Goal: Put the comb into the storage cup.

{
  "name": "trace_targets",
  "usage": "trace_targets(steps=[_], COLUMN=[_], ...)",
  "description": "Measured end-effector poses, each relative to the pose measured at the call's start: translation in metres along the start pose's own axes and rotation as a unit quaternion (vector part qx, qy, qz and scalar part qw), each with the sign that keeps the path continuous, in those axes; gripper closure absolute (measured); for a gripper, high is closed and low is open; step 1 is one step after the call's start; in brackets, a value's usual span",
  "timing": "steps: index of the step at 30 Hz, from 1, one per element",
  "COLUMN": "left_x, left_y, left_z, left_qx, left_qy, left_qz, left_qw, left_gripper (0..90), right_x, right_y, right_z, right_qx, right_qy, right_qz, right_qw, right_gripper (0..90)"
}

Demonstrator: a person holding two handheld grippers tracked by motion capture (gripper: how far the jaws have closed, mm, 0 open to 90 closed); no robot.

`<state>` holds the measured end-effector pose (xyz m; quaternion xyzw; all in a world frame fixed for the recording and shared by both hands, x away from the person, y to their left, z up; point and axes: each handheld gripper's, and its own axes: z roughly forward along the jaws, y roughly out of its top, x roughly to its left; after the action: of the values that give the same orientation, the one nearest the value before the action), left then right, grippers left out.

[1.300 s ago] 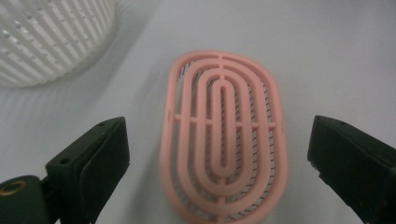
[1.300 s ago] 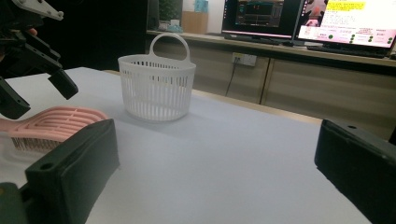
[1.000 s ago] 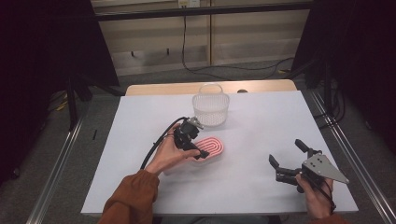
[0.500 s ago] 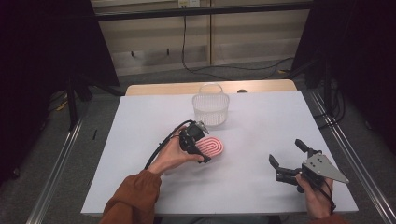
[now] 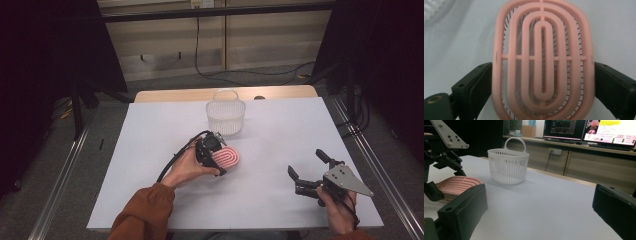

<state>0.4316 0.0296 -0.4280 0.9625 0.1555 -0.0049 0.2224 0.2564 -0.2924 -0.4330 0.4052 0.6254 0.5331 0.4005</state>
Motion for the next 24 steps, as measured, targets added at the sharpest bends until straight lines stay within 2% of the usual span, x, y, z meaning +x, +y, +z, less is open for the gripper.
trace_targets(steps=[14,21,23,24], left_x=[0.0,-0.0002,0.0004,0.0003], left_y=[0.0021,0.0028,0.0025,0.0027], left_z=[0.0033,0.0026,0.0028,0.0022], left_qx=[0.005,0.01,0.01,0.013], left_qy=[-0.004,0.003,-0.002,0.002], left_qz=[0.011,0.013,0.012,0.014], left_qw=[0.9999,0.9999,0.9999,0.9998], left_gripper=[19.0,19.4,19.5,19.5], right_x=[0.0001,-0.0003,-0.0002,-0.0001], right_y=[-0.0002,0.0,0.0001,0.0001], right_z=[0.0003,0.0,-0.0003,-0.0003], right_qx=[0.0,0.0,-0.001,-0.001], right_qy=[0.002,0.0,0.001,0.001], right_qz=[-0.001,-0.001,0.0,0.0], right_qw=[1.0,1.0,1.0,1.0], right_gripper=[0.0,0.0,0.0,0.0])
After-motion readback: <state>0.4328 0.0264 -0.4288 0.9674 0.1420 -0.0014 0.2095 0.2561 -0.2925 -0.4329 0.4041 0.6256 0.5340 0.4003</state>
